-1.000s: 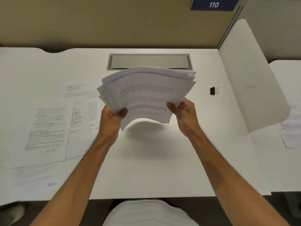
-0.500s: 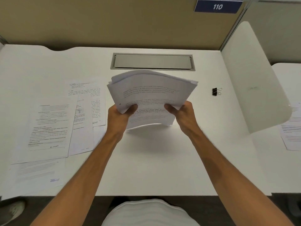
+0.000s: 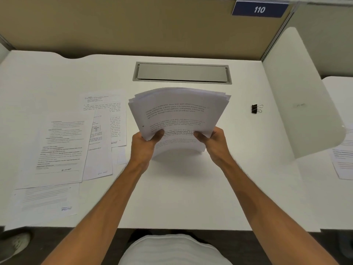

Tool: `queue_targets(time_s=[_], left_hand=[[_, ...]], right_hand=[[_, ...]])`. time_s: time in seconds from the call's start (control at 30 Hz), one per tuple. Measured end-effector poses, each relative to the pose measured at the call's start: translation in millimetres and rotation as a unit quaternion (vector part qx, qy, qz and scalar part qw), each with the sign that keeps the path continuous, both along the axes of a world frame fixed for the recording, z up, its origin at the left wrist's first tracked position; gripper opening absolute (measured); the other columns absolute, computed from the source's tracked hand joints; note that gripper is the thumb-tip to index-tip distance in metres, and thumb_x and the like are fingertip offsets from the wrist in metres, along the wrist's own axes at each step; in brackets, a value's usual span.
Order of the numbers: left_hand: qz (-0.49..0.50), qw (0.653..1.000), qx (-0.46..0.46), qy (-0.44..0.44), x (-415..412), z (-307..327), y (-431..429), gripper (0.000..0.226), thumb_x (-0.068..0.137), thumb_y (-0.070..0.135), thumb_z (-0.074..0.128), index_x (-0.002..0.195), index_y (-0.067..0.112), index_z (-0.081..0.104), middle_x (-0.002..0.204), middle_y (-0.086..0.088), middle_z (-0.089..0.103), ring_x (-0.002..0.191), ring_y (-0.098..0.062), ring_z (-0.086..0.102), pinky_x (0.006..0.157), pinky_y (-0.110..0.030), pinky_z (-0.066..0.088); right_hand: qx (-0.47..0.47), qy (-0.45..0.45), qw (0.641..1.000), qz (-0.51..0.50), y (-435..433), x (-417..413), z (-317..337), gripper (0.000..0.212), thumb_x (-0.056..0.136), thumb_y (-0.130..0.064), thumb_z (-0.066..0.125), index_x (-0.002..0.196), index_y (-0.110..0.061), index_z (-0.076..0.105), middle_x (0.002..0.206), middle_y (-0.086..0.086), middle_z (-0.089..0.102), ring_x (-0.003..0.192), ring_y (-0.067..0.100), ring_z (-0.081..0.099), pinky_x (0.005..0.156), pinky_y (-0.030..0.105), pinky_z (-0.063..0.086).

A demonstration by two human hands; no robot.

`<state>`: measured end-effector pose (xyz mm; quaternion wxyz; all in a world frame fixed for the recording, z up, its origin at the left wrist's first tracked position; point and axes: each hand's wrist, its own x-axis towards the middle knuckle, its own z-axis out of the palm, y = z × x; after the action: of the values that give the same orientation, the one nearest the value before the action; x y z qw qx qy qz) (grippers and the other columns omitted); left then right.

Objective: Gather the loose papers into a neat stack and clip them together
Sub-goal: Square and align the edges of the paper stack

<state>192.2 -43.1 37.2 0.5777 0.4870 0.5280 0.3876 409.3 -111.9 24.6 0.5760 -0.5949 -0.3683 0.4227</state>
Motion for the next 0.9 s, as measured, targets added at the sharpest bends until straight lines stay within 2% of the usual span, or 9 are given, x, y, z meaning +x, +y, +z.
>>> queue_targets(time_s=[0.07, 0.13, 0.23, 0.37, 0.47, 0.57, 0.7, 0.77, 0.9], left_hand=[[0.005, 1.0, 0.004, -0.004, -2.3, -1.5, -1.5, 0.03, 0.084, 0.028, 0.079, 0.11, 0.039, 0.068, 0.099, 0.021, 0.075, 0.094, -0.008, 0.069, 0.073, -0.017, 0.058], [0.0, 1.0, -0.001, 0.0, -3.5, -5.5, -5.1, 0.032, 0.086, 0.023, 0.078, 0.112, 0.036, 0.066, 0.101, 0.019, 0.073, 0.095, -0.009, 0.068, 0.071, -0.012, 0.055], [-0.01, 1.0, -0.019, 0.001, -4.7, -13.9, -9.9, 0.031, 0.09, 0.016, 0.074, 0.112, 0.035, 0.064, 0.105, 0.015, 0.07, 0.099, -0.01, 0.064, 0.078, -0.018, 0.051], [-0.005, 0.999, -0.025, 0.019, -6.4, -17.4, -9.5, 0.027, 0.093, 0.014, 0.071, 0.114, 0.028, 0.065, 0.106, 0.011, 0.071, 0.1, -0.012, 0.066, 0.088, -0.027, 0.053], [0.019, 0.999, -0.016, 0.039, -12.6, -14.1, -3.3, 0.024, 0.092, 0.017, 0.072, 0.115, 0.02, 0.068, 0.105, 0.005, 0.073, 0.097, -0.014, 0.07, 0.088, -0.032, 0.058], [0.036, 0.998, -0.012, 0.052, -27.6, -11.6, 3.2, 0.027, 0.09, 0.018, 0.075, 0.116, 0.02, 0.069, 0.102, 0.007, 0.074, 0.095, -0.014, 0.073, 0.08, -0.031, 0.06], [0.058, 0.995, -0.022, 0.083, -56.7, -12.5, 11.7, 0.037, 0.088, 0.017, 0.077, 0.123, 0.019, 0.066, 0.102, 0.008, 0.074, 0.089, -0.011, 0.074, 0.077, -0.034, 0.063], [0.061, 0.993, -0.035, 0.096, -72.7, -13.5, 16.6, 0.042, 0.088, 0.018, 0.077, 0.127, 0.019, 0.063, 0.111, 0.003, 0.073, 0.093, -0.017, 0.073, 0.081, -0.038, 0.062], [0.063, 0.989, -0.038, 0.126, -109.0, -11.9, 27.6, 0.049, 0.089, 0.015, 0.076, 0.133, 0.02, 0.054, 0.121, 0.005, 0.066, 0.108, -0.021, 0.065, 0.096, -0.043, 0.056]], right_hand=[[-0.001, -0.008, 1.0, 0.002, -0.4, -1.7, -1.1, 0.033, 0.087, -0.01, 0.075, 0.12, -0.011, 0.071, 0.114, 0.003, 0.075, 0.101, 0.019, 0.072, 0.084, 0.028, 0.059], [-0.019, -0.019, 1.0, 0.005, -1.5, -2.8, -4.8, 0.037, 0.088, -0.007, 0.074, 0.124, -0.01, 0.07, 0.117, 0.004, 0.075, 0.102, 0.018, 0.072, 0.088, 0.03, 0.06], [-0.044, -0.021, 0.999, 0.01, -3.8, -3.3, -10.4, 0.035, 0.09, -0.003, 0.071, 0.125, -0.012, 0.069, 0.118, 0.003, 0.074, 0.106, 0.022, 0.071, 0.09, 0.028, 0.057], [-0.06, -0.043, 0.997, 0.009, -5.4, -5.0, -8.7, 0.028, 0.096, -0.005, 0.064, 0.122, -0.014, 0.069, 0.113, -0.001, 0.074, 0.102, 0.016, 0.071, 0.085, 0.026, 0.055], [-0.051, -0.064, 0.996, 0.025, -2.4, -8.1, -2.1, 0.028, 0.098, -0.008, 0.061, 0.125, -0.014, 0.067, 0.118, 0.001, 0.074, 0.109, 0.023, 0.07, 0.092, 0.035, 0.059], [-0.029, -0.039, 0.998, 0.049, 2.0, -18.4, 7.6, 0.032, 0.102, -0.012, 0.057, 0.134, -0.011, 0.056, 0.128, 0.007, 0.069, 0.115, 0.025, 0.069, 0.094, 0.041, 0.058], [-0.047, -0.014, 0.997, 0.055, 14.3, -41.9, 7.3, 0.019, 0.104, -0.01, 0.052, 0.123, -0.009, 0.055, 0.122, 0.013, 0.071, 0.106, 0.029, 0.073, 0.093, 0.05, 0.058], [-0.068, -0.01, 0.996, 0.052, 22.1, -58.5, 3.7, 0.018, 0.103, -0.01, 0.051, 0.121, -0.008, 0.055, 0.12, 0.014, 0.072, 0.105, 0.032, 0.073, 0.093, 0.053, 0.058], [-0.097, 0.006, 0.994, 0.044, 39.3, -97.8, 0.7, 0.019, 0.104, -0.009, 0.051, 0.122, -0.007, 0.058, 0.12, 0.012, 0.073, 0.106, 0.032, 0.072, 0.096, 0.055, 0.056]])
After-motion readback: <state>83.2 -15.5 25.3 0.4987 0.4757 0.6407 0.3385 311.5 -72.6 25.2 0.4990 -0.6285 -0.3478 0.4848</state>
